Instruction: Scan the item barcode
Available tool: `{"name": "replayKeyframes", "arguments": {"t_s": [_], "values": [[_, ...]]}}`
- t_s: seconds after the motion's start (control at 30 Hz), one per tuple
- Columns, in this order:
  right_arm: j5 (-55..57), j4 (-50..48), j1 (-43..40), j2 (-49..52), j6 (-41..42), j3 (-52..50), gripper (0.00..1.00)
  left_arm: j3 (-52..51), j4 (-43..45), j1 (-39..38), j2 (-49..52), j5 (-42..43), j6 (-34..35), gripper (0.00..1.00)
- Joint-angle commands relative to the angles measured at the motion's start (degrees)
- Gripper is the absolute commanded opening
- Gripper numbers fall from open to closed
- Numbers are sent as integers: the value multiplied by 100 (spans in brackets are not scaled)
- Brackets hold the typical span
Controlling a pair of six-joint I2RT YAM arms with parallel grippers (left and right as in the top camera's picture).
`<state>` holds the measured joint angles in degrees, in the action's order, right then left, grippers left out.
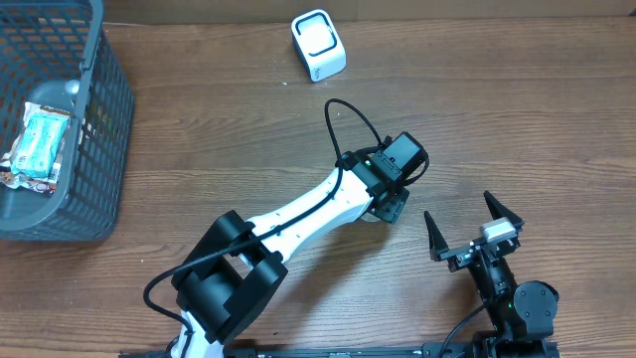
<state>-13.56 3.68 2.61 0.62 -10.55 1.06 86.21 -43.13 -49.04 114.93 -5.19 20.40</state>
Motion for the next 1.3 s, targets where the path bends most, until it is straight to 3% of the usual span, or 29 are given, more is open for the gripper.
{"name": "replayKeyframes", "arguments": {"t_s": [0.0, 0.1, 0.57, 1.0, 1.27], "values": [[-20, -26, -22, -46, 39, -61, 100, 7, 0, -11, 17, -72, -72, 85], [-20, -24, -22, -46, 42, -61, 100, 7, 2, -11, 17, 26, -76, 100], [-20, -24, -22, -46, 39, -61, 100, 916, -166, 538, -658, 74, -225, 100], [-20, -24, -22, -46, 39, -61, 100, 931, -1119, 1873, -754, 70, -264, 100], [-20, -24, -22, -46, 39, -61, 100, 931, -1215, 2293, -754, 72, -262, 100]]}}
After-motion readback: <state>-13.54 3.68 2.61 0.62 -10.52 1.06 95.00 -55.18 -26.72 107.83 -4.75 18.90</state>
